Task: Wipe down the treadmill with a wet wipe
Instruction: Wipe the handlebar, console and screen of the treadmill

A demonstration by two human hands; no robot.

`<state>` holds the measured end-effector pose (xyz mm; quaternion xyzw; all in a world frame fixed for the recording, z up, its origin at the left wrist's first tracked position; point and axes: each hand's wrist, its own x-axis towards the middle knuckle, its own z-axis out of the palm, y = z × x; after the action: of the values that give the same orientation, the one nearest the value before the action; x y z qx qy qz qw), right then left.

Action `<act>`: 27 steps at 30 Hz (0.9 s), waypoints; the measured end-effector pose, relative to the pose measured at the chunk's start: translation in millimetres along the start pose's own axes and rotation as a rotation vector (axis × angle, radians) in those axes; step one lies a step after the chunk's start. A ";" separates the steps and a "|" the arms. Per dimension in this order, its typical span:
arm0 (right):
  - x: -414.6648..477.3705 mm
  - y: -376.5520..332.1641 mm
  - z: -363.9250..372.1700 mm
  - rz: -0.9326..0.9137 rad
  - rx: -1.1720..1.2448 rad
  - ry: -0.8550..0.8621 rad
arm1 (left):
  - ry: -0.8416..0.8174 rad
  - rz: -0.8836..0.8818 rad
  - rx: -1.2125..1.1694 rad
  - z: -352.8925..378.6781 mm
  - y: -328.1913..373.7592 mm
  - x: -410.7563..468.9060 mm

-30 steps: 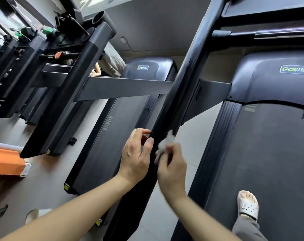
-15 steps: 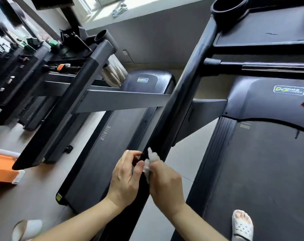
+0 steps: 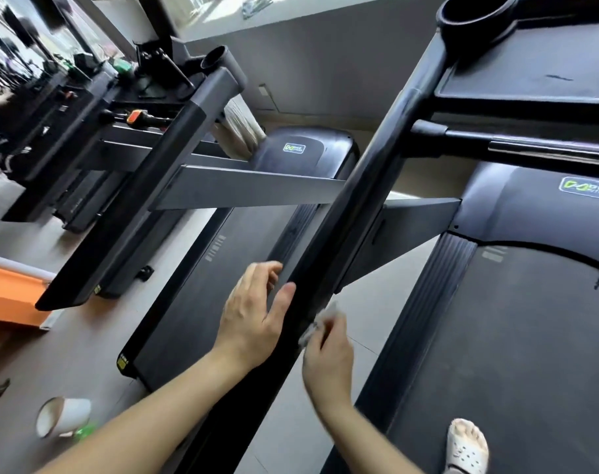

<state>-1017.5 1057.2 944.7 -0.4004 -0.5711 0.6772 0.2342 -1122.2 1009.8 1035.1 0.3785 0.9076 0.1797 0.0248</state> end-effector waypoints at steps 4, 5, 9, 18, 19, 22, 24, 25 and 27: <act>17.1 -9.3 -5.9 0.107 0.134 0.006 | -0.038 0.050 -0.027 17.1 19.3 22.7; 42.7 -20.9 -10.4 0.058 0.141 0.086 | -0.037 0.054 -0.034 19.2 18.9 22.6; 126.7 -52.5 -27.0 0.059 0.127 0.293 | -0.021 0.050 -0.036 19.3 16.6 19.2; 75.6 -32.2 -24.3 -0.063 0.110 0.052 | -0.014 0.054 -0.056 19.3 16.9 22.7; 106.8 -39.8 -30.3 -0.080 0.112 0.131 | -0.018 0.051 -0.060 19.0 17.7 22.8; 190.4 -69.2 -51.8 -0.140 0.025 0.342 | -0.031 0.048 -0.066 17.6 17.9 23.2; 195.3 -75.5 -51.4 -0.193 -0.022 0.370 | -0.032 0.042 -0.072 16.4 17.5 22.6; 180.1 -74.1 -47.6 -0.242 -0.041 0.339 | -0.031 0.043 -0.073 16.0 17.5 22.4; 136.8 -63.4 -39.7 -0.410 -0.107 0.187 | -0.028 0.045 -0.084 15.7 17.8 23.4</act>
<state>-1072.1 1201.5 967.0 -0.3491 -0.6515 0.5440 0.3972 -1124.0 1042.4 1028.7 0.3999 0.8901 0.2128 0.0493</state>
